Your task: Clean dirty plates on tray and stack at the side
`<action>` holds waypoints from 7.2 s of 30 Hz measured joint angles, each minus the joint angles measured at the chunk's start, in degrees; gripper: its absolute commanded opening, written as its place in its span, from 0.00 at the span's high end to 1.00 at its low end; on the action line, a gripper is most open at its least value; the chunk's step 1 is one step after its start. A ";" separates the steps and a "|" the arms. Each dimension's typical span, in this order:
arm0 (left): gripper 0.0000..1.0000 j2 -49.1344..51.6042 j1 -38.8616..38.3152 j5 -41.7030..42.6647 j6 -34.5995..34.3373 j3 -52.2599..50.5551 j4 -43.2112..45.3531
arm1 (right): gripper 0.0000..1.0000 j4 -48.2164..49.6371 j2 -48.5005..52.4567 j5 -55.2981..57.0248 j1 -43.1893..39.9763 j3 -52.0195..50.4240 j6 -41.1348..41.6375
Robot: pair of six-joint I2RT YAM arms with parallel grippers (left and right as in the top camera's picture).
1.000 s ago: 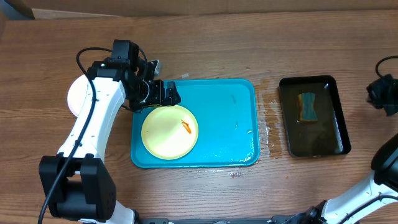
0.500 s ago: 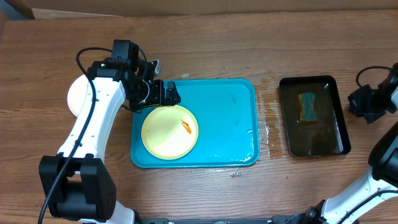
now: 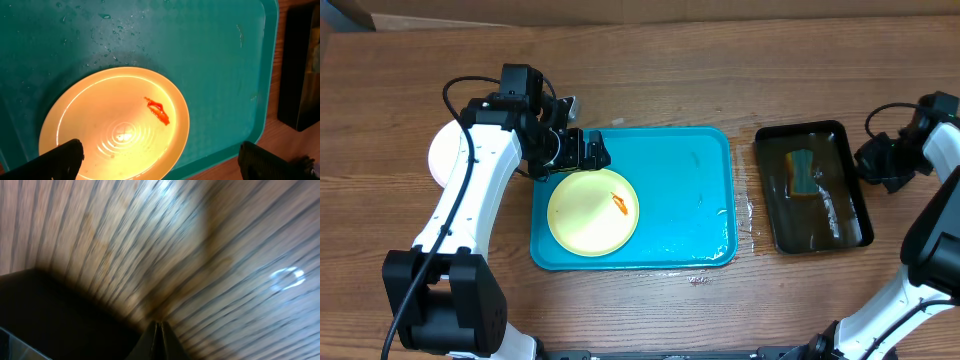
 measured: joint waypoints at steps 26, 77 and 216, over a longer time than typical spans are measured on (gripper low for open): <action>0.00 0.00 0.00 0.00 0.00 0.00 0.00 | 0.96 -11.65 0.00 -0.20 3.34 0.00 11.17; 0.00 0.00 0.55 -7.15 -2.67 0.00 2.51 | 0.56 -22.36 1.18 -16.44 38.23 26.97 -22.77; 0.74 10.29 -7.26 -18.08 -15.91 -11.08 18.25 | 0.51 -36.39 8.76 9.03 27.06 33.70 -16.50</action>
